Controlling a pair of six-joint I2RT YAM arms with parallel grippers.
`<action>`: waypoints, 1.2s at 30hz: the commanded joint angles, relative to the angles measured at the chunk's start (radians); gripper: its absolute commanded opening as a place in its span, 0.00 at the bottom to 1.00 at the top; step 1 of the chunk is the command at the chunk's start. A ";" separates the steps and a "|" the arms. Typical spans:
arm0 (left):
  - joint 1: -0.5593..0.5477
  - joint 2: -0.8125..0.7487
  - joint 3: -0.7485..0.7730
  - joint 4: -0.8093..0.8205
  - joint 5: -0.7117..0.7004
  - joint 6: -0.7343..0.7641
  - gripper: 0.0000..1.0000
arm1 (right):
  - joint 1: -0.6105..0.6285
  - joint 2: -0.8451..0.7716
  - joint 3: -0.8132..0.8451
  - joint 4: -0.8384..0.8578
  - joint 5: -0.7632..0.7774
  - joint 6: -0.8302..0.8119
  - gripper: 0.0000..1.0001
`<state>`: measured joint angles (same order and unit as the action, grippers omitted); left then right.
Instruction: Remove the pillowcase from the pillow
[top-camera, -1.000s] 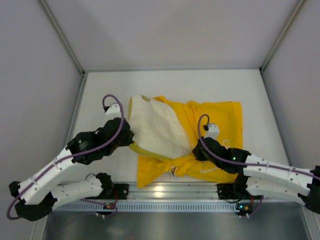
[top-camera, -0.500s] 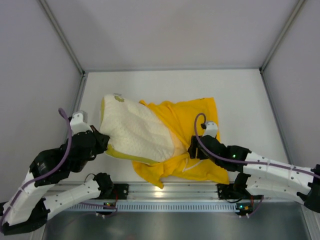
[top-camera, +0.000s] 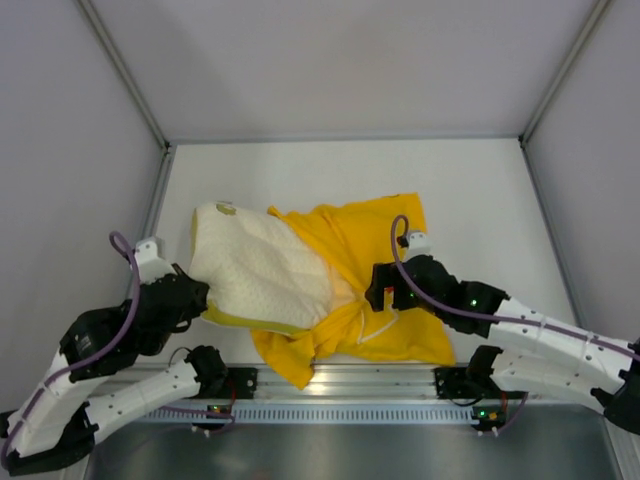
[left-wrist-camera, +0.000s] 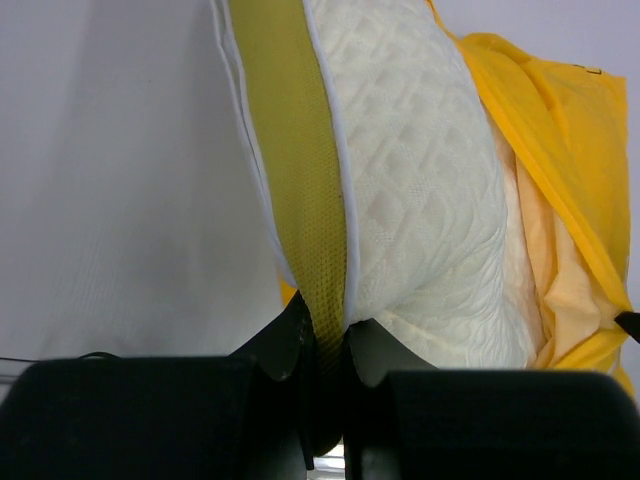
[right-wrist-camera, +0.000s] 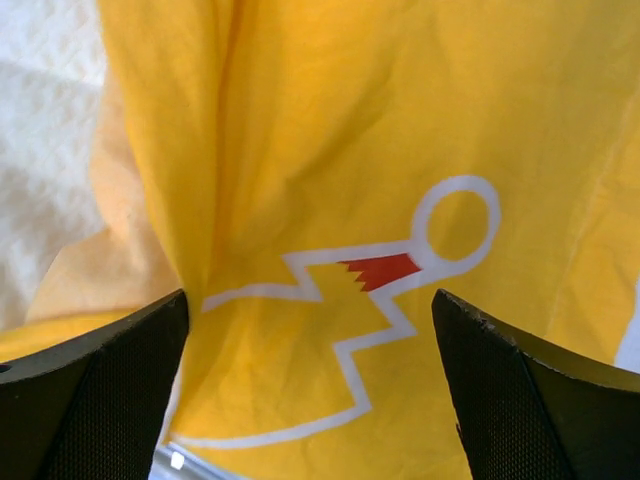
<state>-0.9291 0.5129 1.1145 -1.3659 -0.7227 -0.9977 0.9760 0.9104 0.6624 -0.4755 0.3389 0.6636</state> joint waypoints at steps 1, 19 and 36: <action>0.006 0.002 0.011 0.020 -0.054 0.008 0.00 | -0.010 -0.062 0.019 0.116 -0.210 -0.096 0.99; 0.006 0.110 0.048 0.089 -0.107 -0.006 0.00 | -0.149 0.030 -0.021 -0.141 0.068 0.102 0.99; 0.007 -0.019 -0.077 0.240 0.097 0.011 0.00 | -0.164 0.699 0.365 0.370 -0.465 -0.191 0.99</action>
<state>-0.9234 0.5049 1.0489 -1.2484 -0.6777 -0.9802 0.8181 1.5822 0.9318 -0.2234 -0.0452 0.5537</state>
